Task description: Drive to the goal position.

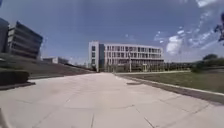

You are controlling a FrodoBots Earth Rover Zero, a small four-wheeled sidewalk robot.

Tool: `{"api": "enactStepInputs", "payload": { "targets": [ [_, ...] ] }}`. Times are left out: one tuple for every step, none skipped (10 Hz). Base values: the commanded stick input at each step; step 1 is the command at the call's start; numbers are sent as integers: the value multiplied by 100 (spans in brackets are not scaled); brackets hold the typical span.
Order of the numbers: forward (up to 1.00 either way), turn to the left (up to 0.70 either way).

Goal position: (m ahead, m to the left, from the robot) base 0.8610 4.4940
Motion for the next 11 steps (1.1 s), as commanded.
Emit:
{"api": "enactStepInputs", "payload": {
  "targets": [
    [70,0],
    [70,0],
    [70,0],
    [70,0],
    [70,0],
    [70,0],
    [70,0],
    [70,0],
    [70,0],
    [70,0],
    [70,0]
  ]
}}
